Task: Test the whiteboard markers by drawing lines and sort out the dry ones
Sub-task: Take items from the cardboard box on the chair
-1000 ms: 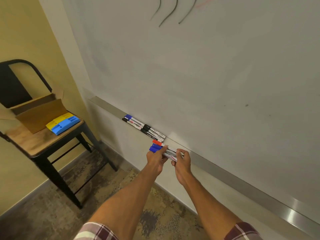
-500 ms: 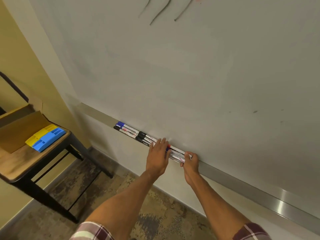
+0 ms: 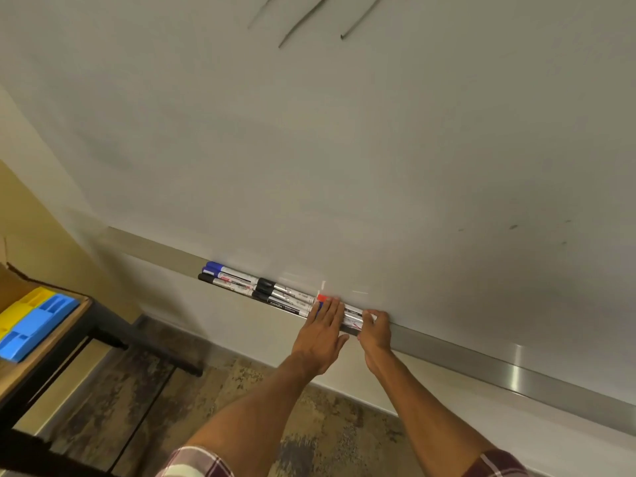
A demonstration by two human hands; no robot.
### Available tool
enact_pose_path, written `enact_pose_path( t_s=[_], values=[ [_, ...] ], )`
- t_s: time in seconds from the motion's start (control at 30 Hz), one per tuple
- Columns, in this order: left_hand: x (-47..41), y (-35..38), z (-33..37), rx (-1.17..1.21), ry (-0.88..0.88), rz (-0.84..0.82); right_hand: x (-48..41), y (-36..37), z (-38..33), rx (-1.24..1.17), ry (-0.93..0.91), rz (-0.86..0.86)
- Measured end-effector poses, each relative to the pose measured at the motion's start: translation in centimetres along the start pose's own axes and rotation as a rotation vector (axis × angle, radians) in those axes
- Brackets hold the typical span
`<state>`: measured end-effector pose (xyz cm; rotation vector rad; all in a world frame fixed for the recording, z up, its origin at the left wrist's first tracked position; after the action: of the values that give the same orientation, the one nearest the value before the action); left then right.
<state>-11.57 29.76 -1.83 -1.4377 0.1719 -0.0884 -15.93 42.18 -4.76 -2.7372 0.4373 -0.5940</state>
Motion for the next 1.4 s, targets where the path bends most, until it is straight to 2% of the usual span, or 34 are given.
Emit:
enact_pose_path(
  t_s=[0.3,0.4,0.5,0.67,0.97,1.4],
  values=[
    [0.3,1.7,-0.5,0.120,-0.064,-0.031,0.5,0.4,-1.4,0.312,-0.187,0.123],
    [0.4,1.9,-0.6,0.115,-0.080,-0.016,0.9,-0.3,-1.5,0.309,-0.204,0.129],
    [0.5,1.9,-0.4,0.106,-0.091,-0.020,1.4,-1.4,-2.3,0.353,-0.320,0.125],
    [0.4,2.0,-0.3,0.068,-0.116,-0.065,1.2,-3.3,-2.3,0.314,-0.409,0.183],
    [0.2,1.7,-0.7,0.060,-0.088,-0.092,1.0,-2.8,-1.5,0.358,-0.369,0.073],
    [0.2,0.0,-1.0,0.107,-0.048,0.012,1.4,-2.4,-1.1,0.435,-0.382,0.079]
  ],
)
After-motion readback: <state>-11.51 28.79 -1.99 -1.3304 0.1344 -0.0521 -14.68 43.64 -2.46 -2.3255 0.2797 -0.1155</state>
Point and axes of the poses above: each hand's wrist, its own x-axis away from the middle knuckle, its own y-axis out of the palm, z = x × y, the point moved 9 cm from there along -x, towards the middle knuckle, and after that the axes turned 6 degrees about z, right-handed, at the moved point
